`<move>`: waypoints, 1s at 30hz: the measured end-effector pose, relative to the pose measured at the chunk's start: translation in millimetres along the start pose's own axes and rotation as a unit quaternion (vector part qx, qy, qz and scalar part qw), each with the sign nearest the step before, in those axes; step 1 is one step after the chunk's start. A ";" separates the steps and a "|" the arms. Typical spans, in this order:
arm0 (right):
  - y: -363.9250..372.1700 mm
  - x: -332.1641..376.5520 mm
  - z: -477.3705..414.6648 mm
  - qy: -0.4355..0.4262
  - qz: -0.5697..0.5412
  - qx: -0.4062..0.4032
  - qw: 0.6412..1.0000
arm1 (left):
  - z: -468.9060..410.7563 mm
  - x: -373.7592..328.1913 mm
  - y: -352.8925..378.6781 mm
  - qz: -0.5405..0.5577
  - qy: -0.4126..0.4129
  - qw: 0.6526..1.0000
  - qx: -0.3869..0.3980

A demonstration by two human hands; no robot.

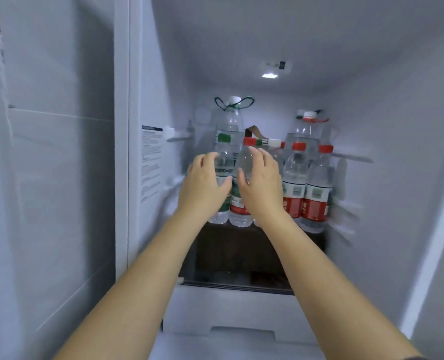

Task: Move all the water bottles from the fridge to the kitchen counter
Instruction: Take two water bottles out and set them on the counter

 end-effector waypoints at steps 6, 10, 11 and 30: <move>15.7 -12.1 -53.1 0.041 -0.085 0.008 0.995 | -58.2 10.4 25.7 0.053 -0.069 0.996 -0.025; 28.6 -23.1 -72.3 0.092 -0.134 0.028 0.986 | -89.6 22.8 39.4 0.097 -0.113 0.988 -0.027; 31.7 -25.6 -75.3 0.104 -0.145 0.035 0.983 | -95.0 25.3 43.0 0.111 -0.122 0.986 -0.020; 33.8 -22.8 -62.3 0.092 -0.246 -0.029 0.965 | -83.2 26.8 38.3 0.229 -0.136 0.959 -0.094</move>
Point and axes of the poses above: each hand's wrist, its own z-axis away from the middle knuckle, its own y-axis out of the palm, x = y × z, the point moved 6 cm from there along -z, towards the middle knuckle, and after that the axes turned 2 degrees about -x, right-handed, at the moved point
